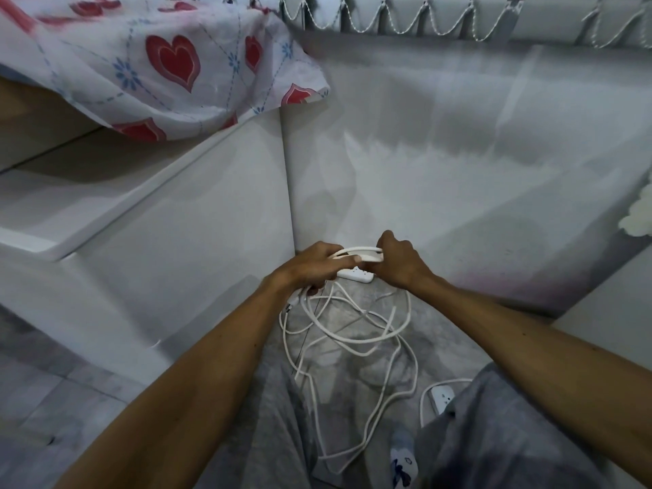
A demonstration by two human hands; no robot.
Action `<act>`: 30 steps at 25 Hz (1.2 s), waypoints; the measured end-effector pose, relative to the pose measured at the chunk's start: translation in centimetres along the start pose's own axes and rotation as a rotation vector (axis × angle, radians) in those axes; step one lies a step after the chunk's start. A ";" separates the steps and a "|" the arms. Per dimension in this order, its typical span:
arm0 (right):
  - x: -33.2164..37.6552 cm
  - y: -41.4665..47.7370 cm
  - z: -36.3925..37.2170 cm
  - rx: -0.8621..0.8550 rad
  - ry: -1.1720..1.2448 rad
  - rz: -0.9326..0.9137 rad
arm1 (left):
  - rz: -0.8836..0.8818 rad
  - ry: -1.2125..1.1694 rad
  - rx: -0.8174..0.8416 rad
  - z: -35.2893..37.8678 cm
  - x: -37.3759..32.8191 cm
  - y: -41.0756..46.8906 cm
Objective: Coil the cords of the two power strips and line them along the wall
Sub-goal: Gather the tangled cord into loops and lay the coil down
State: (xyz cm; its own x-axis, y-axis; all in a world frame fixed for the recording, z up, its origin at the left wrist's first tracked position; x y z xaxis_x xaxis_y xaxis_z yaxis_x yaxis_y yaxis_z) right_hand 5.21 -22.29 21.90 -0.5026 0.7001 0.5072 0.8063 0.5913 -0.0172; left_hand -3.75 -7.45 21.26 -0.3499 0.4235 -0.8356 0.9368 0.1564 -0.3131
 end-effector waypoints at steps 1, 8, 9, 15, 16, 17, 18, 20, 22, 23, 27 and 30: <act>0.2 -0.1 -0.1 -0.015 0.009 0.006 | 0.032 0.053 -0.012 0.1 -0.1 0.1; 2.5 -0.6 1.1 0.022 -0.149 -0.151 | -0.026 0.172 0.075 1.5 -0.1 0.6; 2.8 -0.6 1.4 0.035 -0.165 -0.173 | -0.019 0.200 0.092 1.8 -0.3 0.6; 1.2 0.5 1.8 0.263 0.212 -0.181 | -0.016 0.102 0.001 -0.7 -0.5 -0.3; 0.6 0.3 1.8 0.328 0.297 -0.203 | -0.013 0.053 -0.012 -1.4 -0.3 -0.6; -0.2 0.0 1.8 0.401 0.374 -0.211 | -0.009 0.005 -0.016 -2.0 -0.1 -0.9; -0.8 -0.5 1.9 0.474 0.411 -0.209 | -0.006 -0.034 -0.010 -2.5 0.1 -1.3; -1.8 -1.5 2.2 0.595 0.354 -0.217 | 0.008 -0.076 0.005 -3.2 0.1 -2.0; -2.7 -2.4 3.3 0.725 0.204 -0.235 | 0.033 -0.121 -0.027 -4.0 0.0 -2.5; -3.4 -2.9 3.9 0.788 0.100 -0.234 | 0.044 -0.168 -0.060 -4.7 0.0 -2.7; -6.6 -2.7 3.8 0.809 -0.156 -0.168 | 0.057 -0.301 -0.168 -7.6 1.0 -3.9; -9.1 -0.7 2.2 0.595 -0.225 -0.050 | 0.032 -0.299 -0.206 -8.1 1.8 -4.6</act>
State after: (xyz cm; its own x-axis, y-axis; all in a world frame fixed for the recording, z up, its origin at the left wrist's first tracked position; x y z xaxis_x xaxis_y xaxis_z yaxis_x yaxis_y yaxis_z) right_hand 8.57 -28.19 15.44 -0.6407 0.6943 0.3278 0.5010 0.7016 -0.5067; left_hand -8.66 -0.12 24.82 -0.2776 0.1566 -0.9479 0.9172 0.3366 -0.2130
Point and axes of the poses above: each hand's wrist, its own y-axis towards the middle knuckle, its own z-axis out of the palm, x = y × z, the point moved 6 cm from there along y, towards the middle knuckle, and after that the axes turned 7 degrees about -z, right-handed, at the moved point
